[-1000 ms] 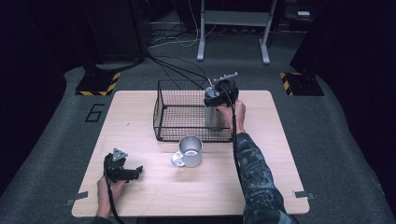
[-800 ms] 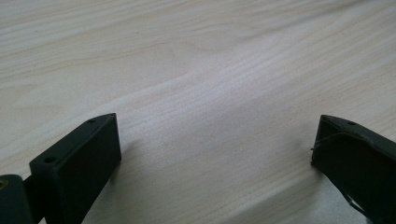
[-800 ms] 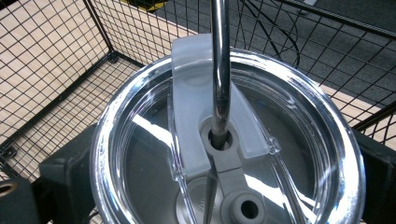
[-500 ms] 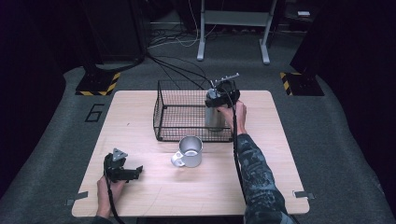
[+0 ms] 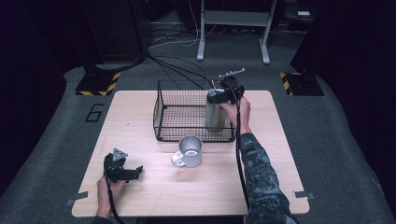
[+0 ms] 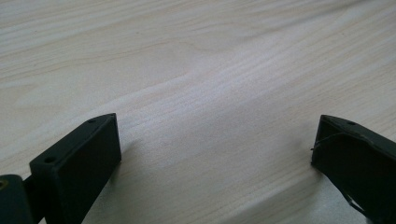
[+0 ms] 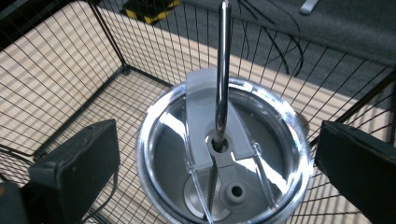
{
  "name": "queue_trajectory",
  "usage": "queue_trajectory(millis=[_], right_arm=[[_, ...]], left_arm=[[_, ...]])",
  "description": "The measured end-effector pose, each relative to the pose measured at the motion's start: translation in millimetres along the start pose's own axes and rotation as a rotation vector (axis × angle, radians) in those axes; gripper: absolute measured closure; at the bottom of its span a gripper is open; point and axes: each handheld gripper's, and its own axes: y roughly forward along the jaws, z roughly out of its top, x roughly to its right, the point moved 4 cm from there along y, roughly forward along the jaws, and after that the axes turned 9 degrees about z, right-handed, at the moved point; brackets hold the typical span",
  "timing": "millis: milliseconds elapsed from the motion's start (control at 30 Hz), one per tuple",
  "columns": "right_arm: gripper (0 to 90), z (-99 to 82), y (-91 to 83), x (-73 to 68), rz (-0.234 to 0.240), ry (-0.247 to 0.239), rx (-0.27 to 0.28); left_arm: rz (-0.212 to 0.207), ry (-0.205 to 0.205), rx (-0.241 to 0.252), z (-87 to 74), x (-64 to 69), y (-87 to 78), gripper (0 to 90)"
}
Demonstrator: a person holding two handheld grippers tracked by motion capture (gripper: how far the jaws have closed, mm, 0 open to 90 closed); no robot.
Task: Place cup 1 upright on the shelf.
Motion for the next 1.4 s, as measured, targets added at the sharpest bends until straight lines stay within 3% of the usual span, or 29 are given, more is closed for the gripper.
queue_trajectory(millis=[367,800,900,1100,1167,1333,1367,1400], right_arm=[[0.0,1.2,-40.5,-20.4,0.045,-0.078,0.049],[0.0,-26.5,-90.2,-43.3,0.068,-0.182,0.086],[0.0,-41.4,-105.5,-49.0,0.051,-0.205,0.079],[0.0,-65.0,-119.7,-50.2,0.037,-0.216,0.083],[0.0,-81.0,-125.5,-49.2,0.03,-0.226,0.104],[0.0,-113.9,-133.1,-45.0,0.016,-0.2,0.112],[0.0,-113.9,-133.1,-45.0,0.016,-0.2,0.112],[0.0,-152.1,-140.5,-30.2,-0.017,-0.161,0.115]], left_arm=[[0.0,0.0,0.0,0.0,0.0,0.0,1.1],[0.001,0.008,0.0,0.1,-0.6,0.0,1.1],[0.001,0.008,0.0,0.1,-0.5,0.0,1.1],[0.002,0.009,0.003,0.3,-0.7,0.2,1.0],[0.002,0.009,0.003,0.3,-0.7,0.2,1.0],[0.0,0.018,0.0,0.3,-0.6,0.2,1.0],[0.0,0.018,0.0,0.3,-0.6,0.2,1.1],[0.0,0.018,0.0,0.3,-0.6,0.2,1.1]])
